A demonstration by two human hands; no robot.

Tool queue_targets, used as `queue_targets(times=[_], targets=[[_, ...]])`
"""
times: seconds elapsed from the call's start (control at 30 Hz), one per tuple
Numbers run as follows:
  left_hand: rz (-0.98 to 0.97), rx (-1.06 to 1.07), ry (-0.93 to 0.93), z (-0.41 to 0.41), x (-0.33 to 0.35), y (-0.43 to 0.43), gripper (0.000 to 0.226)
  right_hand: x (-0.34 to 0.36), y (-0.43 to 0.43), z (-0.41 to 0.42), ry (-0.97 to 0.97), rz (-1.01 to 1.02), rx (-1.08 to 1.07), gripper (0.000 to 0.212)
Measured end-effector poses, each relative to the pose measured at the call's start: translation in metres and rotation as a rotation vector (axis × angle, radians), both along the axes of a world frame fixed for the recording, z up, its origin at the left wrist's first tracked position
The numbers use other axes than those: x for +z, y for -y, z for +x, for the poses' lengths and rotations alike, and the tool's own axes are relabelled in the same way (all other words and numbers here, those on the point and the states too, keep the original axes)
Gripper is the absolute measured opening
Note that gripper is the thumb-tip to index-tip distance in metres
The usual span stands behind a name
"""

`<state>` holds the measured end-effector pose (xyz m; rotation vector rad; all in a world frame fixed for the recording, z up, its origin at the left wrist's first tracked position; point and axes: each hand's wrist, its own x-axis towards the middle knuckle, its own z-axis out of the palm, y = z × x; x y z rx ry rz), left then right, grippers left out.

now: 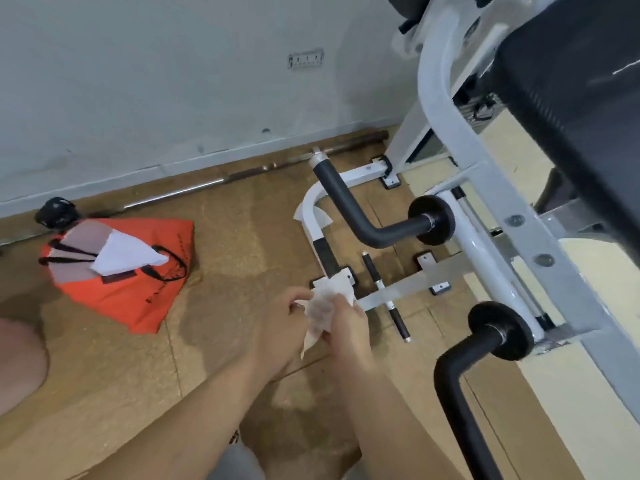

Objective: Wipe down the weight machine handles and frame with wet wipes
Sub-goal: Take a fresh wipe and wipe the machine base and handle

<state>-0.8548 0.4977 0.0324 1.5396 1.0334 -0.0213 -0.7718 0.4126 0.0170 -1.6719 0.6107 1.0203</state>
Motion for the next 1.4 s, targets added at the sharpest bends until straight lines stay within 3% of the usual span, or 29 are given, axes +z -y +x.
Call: queue_targets(times=[0.1, 0.37, 0.5, 0.63, 0.8, 0.87, 1.0, 1.13, 1.23, 1.4], targets=[[0.022, -0.085, -0.055, 0.012, -0.073, -0.013, 0.043, -0.08, 0.003, 0.004, 0.027, 0.013, -0.027, 0.054], [-0.064, -0.21, 0.008, 0.085, -0.271, -0.025, 0.041, -0.262, 0.018, 0.056, 0.054, 0.209, -0.216, 0.034], [-0.05, -0.206, 0.084, 0.13, -0.366, -0.029, 0.03, -0.365, 0.023, 0.096, 0.069, 0.233, -0.264, 0.051], [-0.056, -0.349, 0.071, 0.157, -0.437, -0.016, 0.039, -0.432, 0.032, 0.131, 0.064, 0.216, -0.168, 0.052], [-0.158, -0.287, 0.086, 0.167, -0.494, 0.019, 0.041, -0.471, 0.06, 0.171, 0.013, 0.165, 0.119, 0.056], [-0.13, -0.266, 0.081, 0.172, -0.508, 0.032, 0.04, -0.473, 0.076, 0.183, -0.079, 0.178, 0.253, 0.044], [-0.134, -0.246, 0.057, 0.19, -0.521, 0.055, 0.035, -0.481, 0.13, 0.219, -0.101, 0.183, 0.34, 0.041], [-0.126, -0.28, 0.076, 0.208, -0.524, 0.092, 0.024, -0.494, 0.188, 0.239, -0.109, 0.265, 0.263, 0.063], [-0.111, -0.322, 0.154, 0.219, -0.529, 0.122, 0.03, -0.501, 0.218, 0.238, -0.074, 0.377, 0.171, 0.053], [-0.118, -0.385, 0.15, 0.226, -0.535, 0.153, 0.019, -0.51, 0.239, 0.244, 0.068, 0.303, 0.013, 0.044]])
